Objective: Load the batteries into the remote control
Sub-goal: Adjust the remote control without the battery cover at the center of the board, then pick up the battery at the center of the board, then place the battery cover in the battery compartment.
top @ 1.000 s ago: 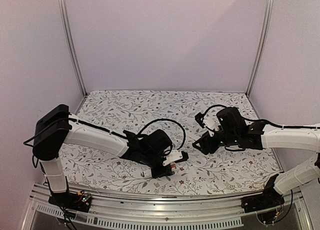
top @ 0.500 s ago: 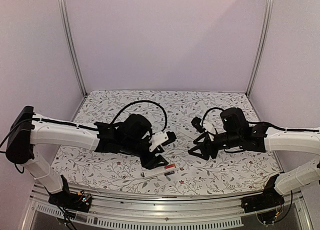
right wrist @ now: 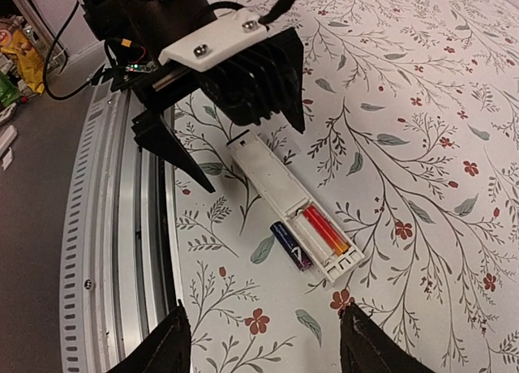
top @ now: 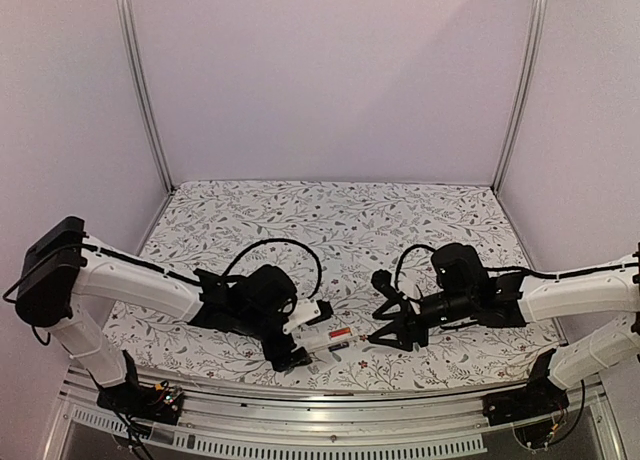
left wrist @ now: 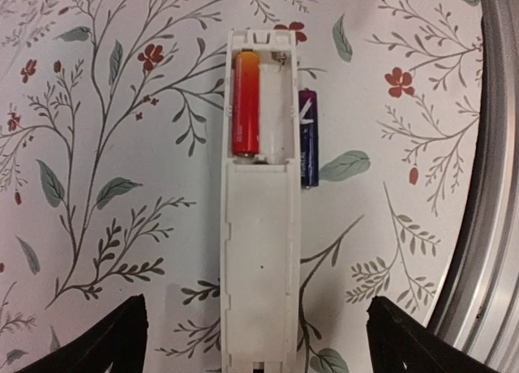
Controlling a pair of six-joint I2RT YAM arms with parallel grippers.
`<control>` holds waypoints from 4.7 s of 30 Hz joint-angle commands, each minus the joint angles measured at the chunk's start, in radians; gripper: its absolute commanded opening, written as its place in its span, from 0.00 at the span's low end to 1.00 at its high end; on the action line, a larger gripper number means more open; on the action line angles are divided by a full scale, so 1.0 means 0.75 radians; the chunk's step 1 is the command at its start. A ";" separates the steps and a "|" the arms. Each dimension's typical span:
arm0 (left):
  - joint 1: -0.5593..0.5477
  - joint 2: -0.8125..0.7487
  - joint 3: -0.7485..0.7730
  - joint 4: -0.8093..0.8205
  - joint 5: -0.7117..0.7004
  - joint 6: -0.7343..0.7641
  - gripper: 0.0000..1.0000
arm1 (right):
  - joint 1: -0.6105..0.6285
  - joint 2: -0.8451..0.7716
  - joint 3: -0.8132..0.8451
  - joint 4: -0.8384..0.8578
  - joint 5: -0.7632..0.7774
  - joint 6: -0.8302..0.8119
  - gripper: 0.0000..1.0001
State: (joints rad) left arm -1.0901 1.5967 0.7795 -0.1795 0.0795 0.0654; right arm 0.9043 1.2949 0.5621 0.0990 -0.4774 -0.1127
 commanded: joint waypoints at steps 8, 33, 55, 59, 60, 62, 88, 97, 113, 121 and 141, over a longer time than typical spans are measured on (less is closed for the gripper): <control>-0.006 0.175 0.118 -0.054 -0.186 0.097 0.72 | 0.016 0.008 -0.027 0.080 0.038 -0.019 0.61; 0.115 0.152 0.079 0.099 -0.058 0.040 0.55 | 0.052 0.142 0.118 -0.034 0.073 -0.129 0.59; 0.267 -0.574 -0.154 0.148 -0.378 -0.236 0.83 | 0.238 0.703 0.650 -0.561 0.282 -0.730 0.39; 0.269 -0.592 -0.168 0.151 -0.393 -0.238 0.84 | 0.238 0.776 0.707 -0.619 0.305 -0.766 0.34; 0.269 -0.591 -0.169 0.156 -0.390 -0.237 0.84 | 0.238 0.783 0.716 -0.624 0.312 -0.773 0.33; 0.270 -0.584 -0.172 0.167 -0.381 -0.229 0.84 | 0.238 0.794 0.733 -0.627 0.334 -0.785 0.31; 0.271 -0.544 -0.160 0.172 -0.382 -0.197 0.85 | 0.265 0.843 0.868 -0.821 0.361 -0.735 0.00; 0.271 -0.544 -0.164 0.175 -0.390 -0.198 0.85 | 0.236 0.696 0.973 -0.829 0.275 -0.654 0.00; 0.271 -0.541 -0.168 0.165 -0.398 -0.200 0.85 | 0.157 0.830 1.033 -0.854 0.372 -0.664 0.00; 0.271 -0.527 -0.162 0.162 -0.393 -0.198 0.85 | 0.146 0.865 1.016 -0.854 0.380 -0.667 0.00; 0.271 -0.525 -0.160 0.161 -0.393 -0.192 0.85 | 0.146 0.867 0.983 -0.872 0.414 -0.676 0.00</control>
State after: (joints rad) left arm -0.8989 1.1919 0.6655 -0.0647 -0.2146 -0.0891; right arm 1.0195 1.9465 1.3151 -0.5346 -0.1848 -0.6151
